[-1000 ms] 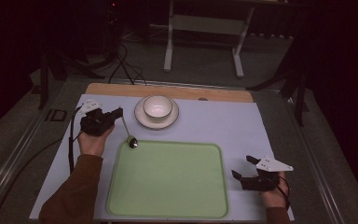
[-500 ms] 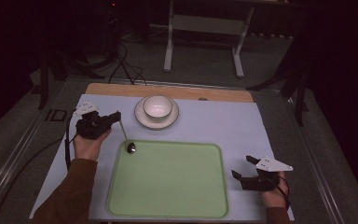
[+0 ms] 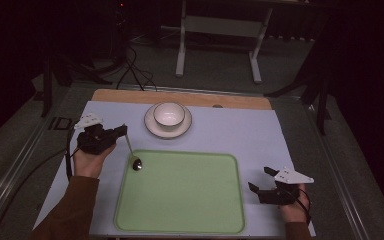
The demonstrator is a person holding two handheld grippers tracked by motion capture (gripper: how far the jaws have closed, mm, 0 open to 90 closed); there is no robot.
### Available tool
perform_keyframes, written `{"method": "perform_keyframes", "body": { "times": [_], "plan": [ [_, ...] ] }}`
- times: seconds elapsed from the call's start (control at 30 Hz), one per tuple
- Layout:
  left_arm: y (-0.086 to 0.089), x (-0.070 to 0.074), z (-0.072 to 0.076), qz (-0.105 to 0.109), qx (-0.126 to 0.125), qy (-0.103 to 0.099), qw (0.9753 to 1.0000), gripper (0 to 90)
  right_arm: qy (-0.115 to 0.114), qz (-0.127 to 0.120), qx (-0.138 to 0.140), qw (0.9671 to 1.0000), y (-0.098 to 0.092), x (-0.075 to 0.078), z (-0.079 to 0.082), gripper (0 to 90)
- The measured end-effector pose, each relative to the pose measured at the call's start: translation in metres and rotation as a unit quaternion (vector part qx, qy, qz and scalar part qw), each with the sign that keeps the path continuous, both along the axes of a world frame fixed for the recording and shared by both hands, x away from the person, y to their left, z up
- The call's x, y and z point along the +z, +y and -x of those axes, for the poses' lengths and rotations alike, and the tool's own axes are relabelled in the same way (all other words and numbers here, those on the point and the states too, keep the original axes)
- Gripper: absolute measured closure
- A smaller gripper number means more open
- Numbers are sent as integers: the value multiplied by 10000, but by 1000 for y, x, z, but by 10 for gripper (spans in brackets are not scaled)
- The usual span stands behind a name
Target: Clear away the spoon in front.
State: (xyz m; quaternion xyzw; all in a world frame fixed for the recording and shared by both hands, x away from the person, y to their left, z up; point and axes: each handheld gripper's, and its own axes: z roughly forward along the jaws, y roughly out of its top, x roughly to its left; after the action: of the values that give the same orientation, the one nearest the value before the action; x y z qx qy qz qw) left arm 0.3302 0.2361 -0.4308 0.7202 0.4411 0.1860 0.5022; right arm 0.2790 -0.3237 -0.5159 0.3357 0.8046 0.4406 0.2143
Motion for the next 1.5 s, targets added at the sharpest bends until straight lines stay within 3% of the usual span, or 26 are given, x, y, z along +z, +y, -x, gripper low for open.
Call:
{"method": "perform_keyframes", "body": {
  "times": [0.07,0.1,0.27,0.43,0.6,0.73,0.83,1.07,1.3,1.5],
  "plan": [
    [0,0,1,20,-24,36,10000,891,-1,0,0,10000,0,0,0,146],
    [0,0,1,89,-179,123,9997,891,0,3,-2,10000,0,0,0,145],
    [-1,4,5,38,-330,166,9993,890,5,22,3,10000,0,0,0,146],
    [-4,2,5,-87,-442,422,9981,891,14,25,1,10000,0,0,0,146],
    [-6,-7,4,15,-618,403,9973,883,36,34,-13,10000,1,-1,-1,146],
    [-7,-15,5,-26,-677,413,9968,873,31,37,-18,10000,0,-1,-1,146],
    [-8,-22,6,-82,-707,425,9966,857,45,48,-19,10000,0,-1,-1,146],
    [-7,-45,11,61,-711,509,9961,824,47,62,-26,10000,0,-1,-1,146],
    [-2,-53,15,136,-680,502,9963,810,48,63,-19,10000,1,-1,-1,146],
    [-3,-61,19,116,-744,637,9951,797,48,71,-26,10000,0,-1,-1,146]
  ]
}}
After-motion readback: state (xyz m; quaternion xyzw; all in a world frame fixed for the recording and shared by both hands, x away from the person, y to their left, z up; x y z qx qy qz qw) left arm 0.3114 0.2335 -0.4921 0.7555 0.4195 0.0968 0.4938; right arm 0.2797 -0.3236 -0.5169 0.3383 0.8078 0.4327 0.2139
